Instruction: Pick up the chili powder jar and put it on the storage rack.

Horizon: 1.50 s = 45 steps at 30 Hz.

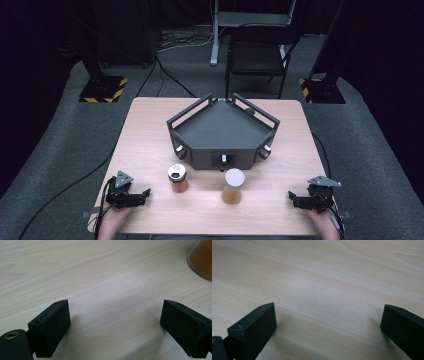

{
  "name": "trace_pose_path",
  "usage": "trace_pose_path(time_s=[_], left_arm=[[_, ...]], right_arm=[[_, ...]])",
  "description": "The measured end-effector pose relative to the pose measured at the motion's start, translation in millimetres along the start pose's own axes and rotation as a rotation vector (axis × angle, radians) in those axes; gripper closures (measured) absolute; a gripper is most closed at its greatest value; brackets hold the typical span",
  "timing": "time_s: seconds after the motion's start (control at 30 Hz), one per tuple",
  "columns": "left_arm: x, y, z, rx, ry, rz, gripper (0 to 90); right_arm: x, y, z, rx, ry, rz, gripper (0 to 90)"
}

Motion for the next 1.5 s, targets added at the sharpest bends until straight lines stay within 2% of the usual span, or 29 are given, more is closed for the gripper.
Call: trace_pose_path(time_s=[0.5,0.83,1.07,1.17,1.37,1.5], left_arm=[[0.1,0.1,0.0,-0.001,0.002,0.001,8.8],[1.9,1.7,-1.1,-0.001,0.0,0.015,2.7],[1.0,0.6,1.5,-0.024,-0.011,0.006,1.2],[1.9,-0.3,-1.2,-0.021,0.012,0.005,1.2],[3.2,-3.6,-8.9,-0.019,0.052,-0.029,1.3],[5.8,-4.0,-12.2,-0.022,0.07,-0.026,1.6]], right_arm=[[0.1,0.0,0.4,-0.002,0.002,0.001,0.0],[0.1,0.0,0.3,-0.002,0.002,0.0,0.0],[0.2,0.1,0.2,-0.002,0.001,0.001,0.0],[0.3,0.1,0.2,-0.002,0.001,0.001,0.0],[0.3,0.1,0.2,-0.002,0.001,0.001,0.0],[0.3,0.1,0.2,-0.002,0.001,0.001,0.0]])
Point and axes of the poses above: each handheld gripper's, and its own axes: y roughly forward along the jaws, x roughly out of its top, z roughly to its left, the point moved 5 cm from there along y, roughly forward along the jaws, and after that the axes turned 12 degrees about -x, right-handed, at the moved point
